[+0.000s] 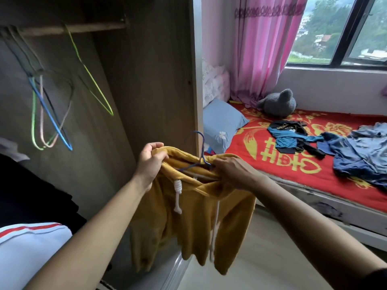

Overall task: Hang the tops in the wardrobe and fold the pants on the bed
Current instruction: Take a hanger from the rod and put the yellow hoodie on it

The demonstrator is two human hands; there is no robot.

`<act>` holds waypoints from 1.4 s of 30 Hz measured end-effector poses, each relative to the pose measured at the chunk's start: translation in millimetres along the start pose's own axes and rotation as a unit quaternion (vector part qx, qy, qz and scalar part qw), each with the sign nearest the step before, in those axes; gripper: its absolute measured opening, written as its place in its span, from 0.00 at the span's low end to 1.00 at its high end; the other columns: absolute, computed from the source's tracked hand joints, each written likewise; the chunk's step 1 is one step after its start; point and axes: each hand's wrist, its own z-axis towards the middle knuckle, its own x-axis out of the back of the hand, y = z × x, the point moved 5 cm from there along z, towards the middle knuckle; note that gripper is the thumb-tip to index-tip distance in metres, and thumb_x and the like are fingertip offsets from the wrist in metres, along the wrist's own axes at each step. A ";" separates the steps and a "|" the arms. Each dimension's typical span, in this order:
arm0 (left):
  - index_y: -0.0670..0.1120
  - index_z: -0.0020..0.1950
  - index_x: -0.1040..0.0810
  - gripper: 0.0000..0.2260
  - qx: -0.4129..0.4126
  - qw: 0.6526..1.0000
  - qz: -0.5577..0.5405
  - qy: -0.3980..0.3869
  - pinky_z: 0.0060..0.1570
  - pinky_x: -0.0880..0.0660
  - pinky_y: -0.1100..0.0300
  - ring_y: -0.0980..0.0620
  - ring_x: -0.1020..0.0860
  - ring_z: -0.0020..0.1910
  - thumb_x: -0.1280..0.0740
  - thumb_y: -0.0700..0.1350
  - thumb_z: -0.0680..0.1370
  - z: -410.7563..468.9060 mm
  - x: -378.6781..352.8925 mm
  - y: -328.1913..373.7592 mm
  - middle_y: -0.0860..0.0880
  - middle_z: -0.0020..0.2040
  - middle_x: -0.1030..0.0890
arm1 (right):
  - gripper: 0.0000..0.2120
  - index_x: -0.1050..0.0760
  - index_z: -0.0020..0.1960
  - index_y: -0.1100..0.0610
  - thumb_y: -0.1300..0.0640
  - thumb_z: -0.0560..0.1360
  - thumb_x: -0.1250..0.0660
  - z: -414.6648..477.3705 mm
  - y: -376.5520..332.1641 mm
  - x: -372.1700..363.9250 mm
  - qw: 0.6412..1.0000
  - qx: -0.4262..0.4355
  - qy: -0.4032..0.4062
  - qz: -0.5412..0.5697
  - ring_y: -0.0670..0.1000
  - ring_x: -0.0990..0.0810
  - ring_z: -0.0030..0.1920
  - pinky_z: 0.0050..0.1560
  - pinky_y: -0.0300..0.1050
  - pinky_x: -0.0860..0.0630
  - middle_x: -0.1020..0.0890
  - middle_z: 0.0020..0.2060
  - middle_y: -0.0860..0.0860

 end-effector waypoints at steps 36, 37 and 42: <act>0.44 0.58 0.17 0.11 -0.306 0.914 0.262 -0.053 0.50 0.24 0.72 0.57 0.20 0.50 0.31 0.45 0.78 5.2 36.8 82.3 0.50 0.52 0.17 | 0.16 0.22 0.56 0.48 0.39 0.76 0.38 33.1 -34.5 81.0 0.980 -0.039 0.074 0.182 0.51 0.19 0.48 0.45 0.41 0.21 0.18 0.46 0.49; 0.44 0.58 0.18 0.11 -0.308 0.914 0.261 -0.046 0.50 0.24 0.73 0.58 0.20 0.50 0.31 0.45 0.79 7.3 40.5 86.9 0.50 0.53 0.17 | 0.14 0.22 0.54 0.48 0.40 0.78 0.37 35.1 -41.4 86.1 0.981 -0.034 0.107 0.159 0.49 0.19 0.44 0.42 0.43 0.21 0.18 0.43 0.48; 0.46 0.60 0.19 0.11 -0.294 0.915 0.274 -0.014 0.56 0.21 0.59 0.54 0.21 0.55 0.33 0.48 0.80 22.9 61.9 111.0 0.49 0.57 0.19 | 0.11 0.21 0.51 0.47 0.42 0.79 0.36 42.7 -68.5 110.6 0.954 -0.073 0.287 0.053 0.49 0.23 0.37 0.36 0.43 0.32 0.19 0.38 0.45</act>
